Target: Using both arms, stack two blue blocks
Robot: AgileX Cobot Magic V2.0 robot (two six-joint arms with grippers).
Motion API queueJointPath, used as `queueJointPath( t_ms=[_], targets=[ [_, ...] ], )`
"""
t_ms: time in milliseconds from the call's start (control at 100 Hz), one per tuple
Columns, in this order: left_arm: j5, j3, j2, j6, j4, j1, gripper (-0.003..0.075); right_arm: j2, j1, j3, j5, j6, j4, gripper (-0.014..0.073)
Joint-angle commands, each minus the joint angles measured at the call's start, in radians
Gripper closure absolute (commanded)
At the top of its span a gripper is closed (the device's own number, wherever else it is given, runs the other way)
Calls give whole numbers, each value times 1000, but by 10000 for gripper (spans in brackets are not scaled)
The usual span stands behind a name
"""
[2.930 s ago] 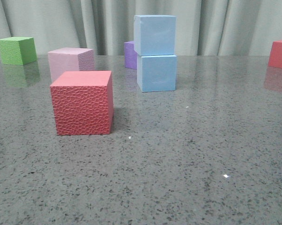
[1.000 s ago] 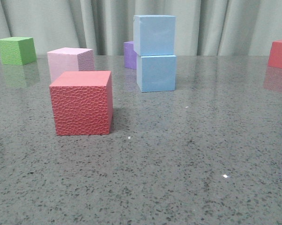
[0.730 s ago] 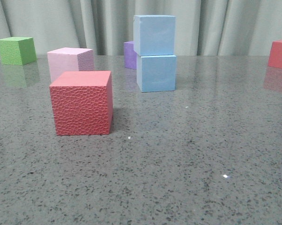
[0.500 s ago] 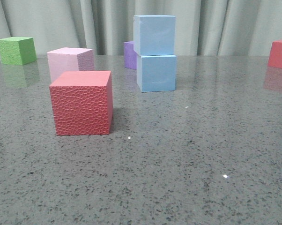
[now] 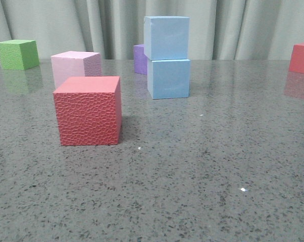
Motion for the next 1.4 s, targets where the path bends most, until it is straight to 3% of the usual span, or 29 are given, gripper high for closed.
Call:
queueJointPath(
  t_ms=[0,810,1010,1390],
  targets=[
    [-78,-24,2,-9,-7,4,739,-5,0,-22,-52,-9,-18,715],
    [-100,-24,2,-9,1,4,739,-5,0,-22,-52,-9,-18,715],
    [-231,54,-38,-9,38,4,739,-5,0,-22,-52,-9,-18,715],
    [-581,430,-290,-9,47,4,739,-5,0,-22,-52,-9,-18,715]
  ],
)
